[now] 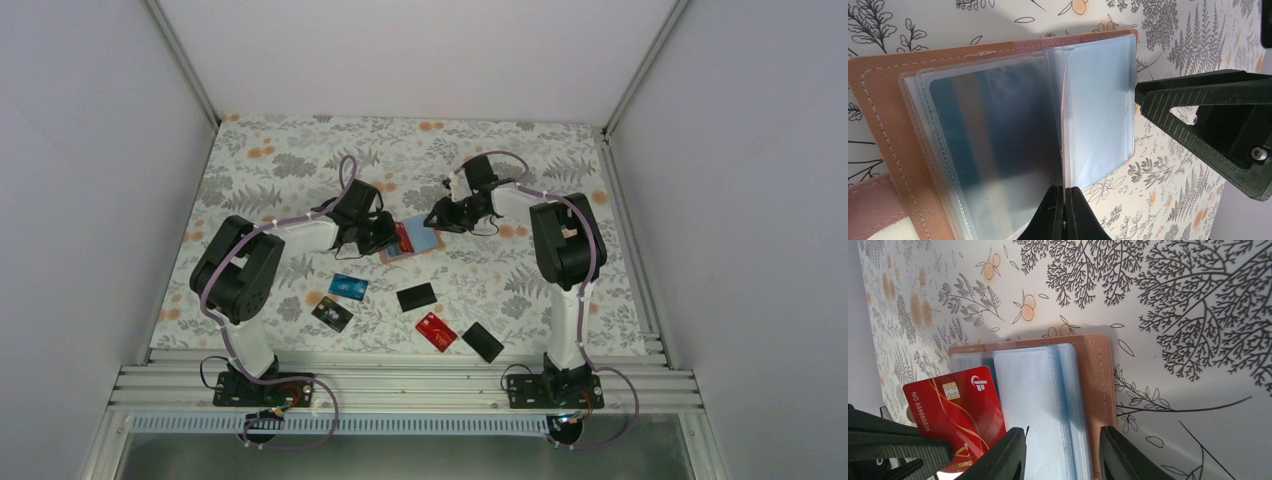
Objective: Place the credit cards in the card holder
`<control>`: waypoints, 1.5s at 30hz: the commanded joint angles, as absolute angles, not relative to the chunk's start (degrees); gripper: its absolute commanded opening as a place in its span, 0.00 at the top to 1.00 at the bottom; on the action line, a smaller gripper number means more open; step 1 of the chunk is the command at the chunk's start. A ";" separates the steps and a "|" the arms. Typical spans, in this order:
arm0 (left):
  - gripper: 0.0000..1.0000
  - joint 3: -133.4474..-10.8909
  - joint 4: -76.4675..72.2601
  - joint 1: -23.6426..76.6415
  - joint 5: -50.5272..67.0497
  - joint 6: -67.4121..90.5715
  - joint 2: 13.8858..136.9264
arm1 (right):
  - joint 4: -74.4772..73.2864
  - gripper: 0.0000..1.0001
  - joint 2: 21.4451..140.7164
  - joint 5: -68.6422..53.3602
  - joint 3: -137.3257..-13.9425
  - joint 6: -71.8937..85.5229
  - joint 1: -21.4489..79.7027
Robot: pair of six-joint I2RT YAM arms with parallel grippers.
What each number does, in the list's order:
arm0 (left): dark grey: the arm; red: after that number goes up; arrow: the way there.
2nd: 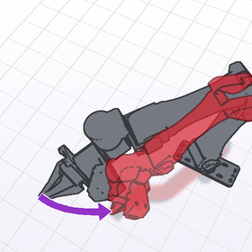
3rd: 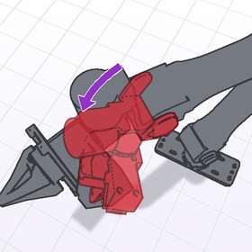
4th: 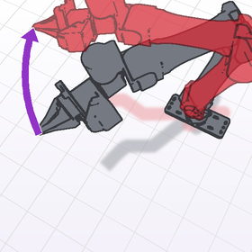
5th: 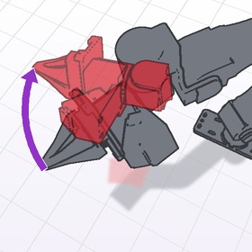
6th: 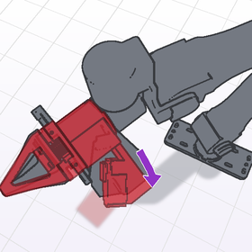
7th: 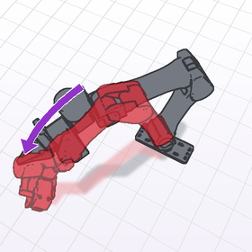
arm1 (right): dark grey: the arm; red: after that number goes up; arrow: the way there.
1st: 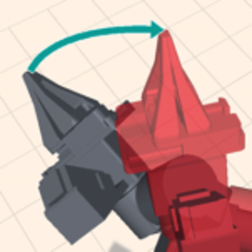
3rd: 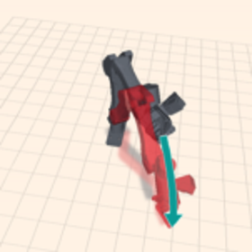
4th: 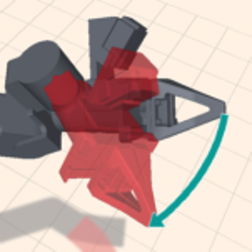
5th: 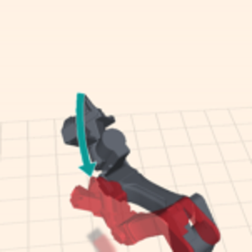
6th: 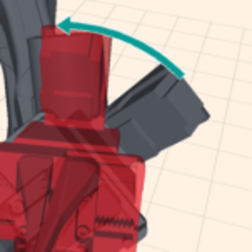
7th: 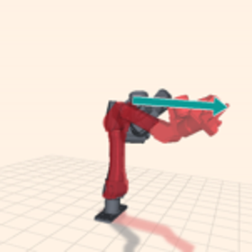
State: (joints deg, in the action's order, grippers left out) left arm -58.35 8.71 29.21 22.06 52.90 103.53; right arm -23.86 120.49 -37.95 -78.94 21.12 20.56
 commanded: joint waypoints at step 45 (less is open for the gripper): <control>0.98 -50.47 -3.51 27.15 20.42 55.47 100.00 | -23.64 0.65 123.30 -39.97 -77.63 19.51 20.83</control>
